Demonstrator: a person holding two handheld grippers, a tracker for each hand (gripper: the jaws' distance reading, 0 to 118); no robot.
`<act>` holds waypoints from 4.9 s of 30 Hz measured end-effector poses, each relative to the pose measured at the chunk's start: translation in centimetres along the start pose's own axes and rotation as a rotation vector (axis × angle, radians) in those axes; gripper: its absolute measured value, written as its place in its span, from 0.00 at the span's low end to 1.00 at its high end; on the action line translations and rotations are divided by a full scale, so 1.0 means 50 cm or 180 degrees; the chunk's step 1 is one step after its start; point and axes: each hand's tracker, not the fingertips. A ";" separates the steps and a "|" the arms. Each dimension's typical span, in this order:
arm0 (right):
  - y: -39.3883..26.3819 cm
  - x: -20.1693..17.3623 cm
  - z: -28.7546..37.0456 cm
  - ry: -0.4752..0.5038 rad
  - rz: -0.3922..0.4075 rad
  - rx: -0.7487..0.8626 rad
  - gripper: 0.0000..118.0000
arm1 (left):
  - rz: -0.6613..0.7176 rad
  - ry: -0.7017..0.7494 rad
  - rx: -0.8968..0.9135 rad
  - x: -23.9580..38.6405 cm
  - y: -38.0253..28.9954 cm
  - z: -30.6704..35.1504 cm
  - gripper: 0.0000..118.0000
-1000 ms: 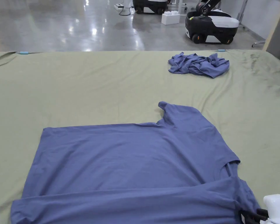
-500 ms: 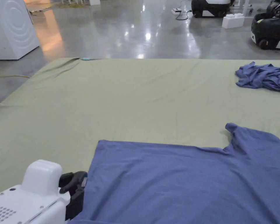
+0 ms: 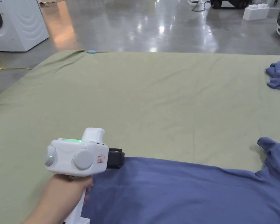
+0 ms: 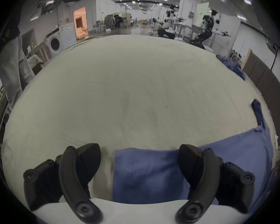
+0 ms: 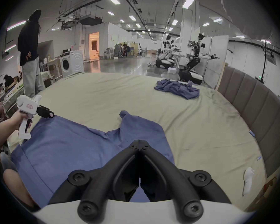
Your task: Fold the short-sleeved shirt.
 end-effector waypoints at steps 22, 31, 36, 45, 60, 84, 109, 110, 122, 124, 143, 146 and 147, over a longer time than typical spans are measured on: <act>-0.032 0.146 -0.274 -0.0142 -0.0443 -0.1038 0.02 | -0.0296 -0.0442 0.0294 0.043 -0.066 0.227 0.02; -0.003 0.073 0.058 0.0124 -0.0196 -0.0393 0.02 | -0.0339 -0.0520 0.0568 0.010 -0.089 0.437 0.03; -0.080 0.045 0.258 0.0174 -0.0021 -0.0296 0.02 | -0.0336 -0.0615 0.0531 -0.041 -0.193 0.534 0.02; -0.361 0.008 0.315 0.0019 0.0106 -0.0784 0.02 | -0.0220 -0.0954 0.0194 -0.071 -0.442 0.539 0.03; -0.461 0.066 0.419 -0.0591 -0.0871 -0.0272 0.96 | 0.0461 -0.1144 0.0189 -0.130 -0.489 0.558 0.71; -0.257 -0.203 0.460 0.0126 -0.0377 0.0024 0.02 | 0.1968 -0.3711 -0.0941 -0.257 -0.431 0.233 1.00; -0.255 -0.214 0.437 0.0486 -0.0011 0.0186 0.02 | 0.0985 -0.1059 -0.1076 -0.323 -0.212 0.551 0.05; -0.259 -0.216 0.435 0.0503 0.0002 0.0202 0.02 | 0.0888 -0.1050 -0.1030 -0.274 -0.198 0.575 0.05; -0.296 -0.208 0.491 0.0583 0.0036 0.0412 0.02 | 0.0206 -0.1584 -0.1617 0.157 -0.188 0.371 0.05; -0.301 -0.187 0.515 0.0579 0.0023 0.0432 0.02 | 0.0179 -0.1726 -0.1721 0.190 -0.208 0.321 0.09; -0.331 -0.167 0.518 0.0504 -0.0100 0.0307 0.02 | -0.0310 -0.1382 -0.1343 0.324 -0.258 0.367 0.00; -0.331 -0.165 0.519 0.0472 -0.0141 0.0278 0.02 | -0.0487 -0.1652 -0.1339 0.353 -0.252 0.397 0.00; -0.331 -0.166 0.518 0.0464 -0.0141 0.0270 0.02 | -0.0416 -0.1859 -0.1355 0.340 -0.242 0.413 0.00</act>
